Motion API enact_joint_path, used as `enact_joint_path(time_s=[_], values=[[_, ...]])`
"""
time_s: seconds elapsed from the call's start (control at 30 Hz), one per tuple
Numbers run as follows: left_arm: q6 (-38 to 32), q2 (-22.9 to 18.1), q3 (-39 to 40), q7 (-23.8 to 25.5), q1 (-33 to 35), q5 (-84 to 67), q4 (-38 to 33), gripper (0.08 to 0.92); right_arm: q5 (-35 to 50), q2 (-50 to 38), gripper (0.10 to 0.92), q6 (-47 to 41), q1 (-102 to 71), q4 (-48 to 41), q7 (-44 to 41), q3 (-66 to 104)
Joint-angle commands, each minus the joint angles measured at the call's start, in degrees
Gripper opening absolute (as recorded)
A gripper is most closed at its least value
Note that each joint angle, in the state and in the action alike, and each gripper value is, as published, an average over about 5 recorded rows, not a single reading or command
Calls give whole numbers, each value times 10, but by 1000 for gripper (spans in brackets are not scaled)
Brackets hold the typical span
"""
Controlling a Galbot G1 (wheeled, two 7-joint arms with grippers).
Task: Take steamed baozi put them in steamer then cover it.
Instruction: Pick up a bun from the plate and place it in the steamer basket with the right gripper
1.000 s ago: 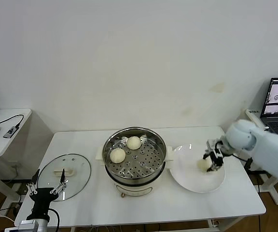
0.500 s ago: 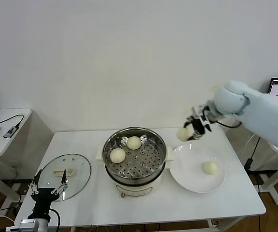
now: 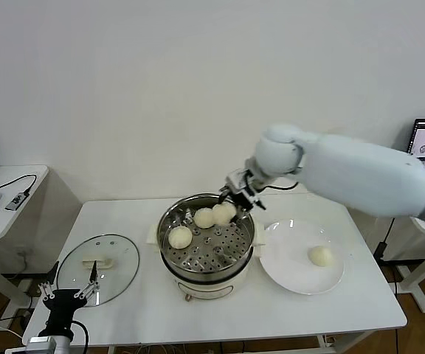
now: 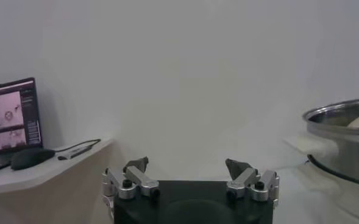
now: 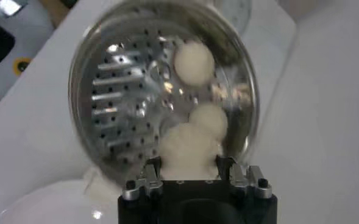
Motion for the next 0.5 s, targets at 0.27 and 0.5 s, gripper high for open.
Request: enact_joint_path(time_s=[0.27,0.5], values=[[-2,-6,-6,0,4,-1,-2,823,-71,80,585,180,-11,-10,-15,-57],[-3,-7,-6,0,3,-1,0,823,-92,72,585,212,-13,-3,-31,-63]])
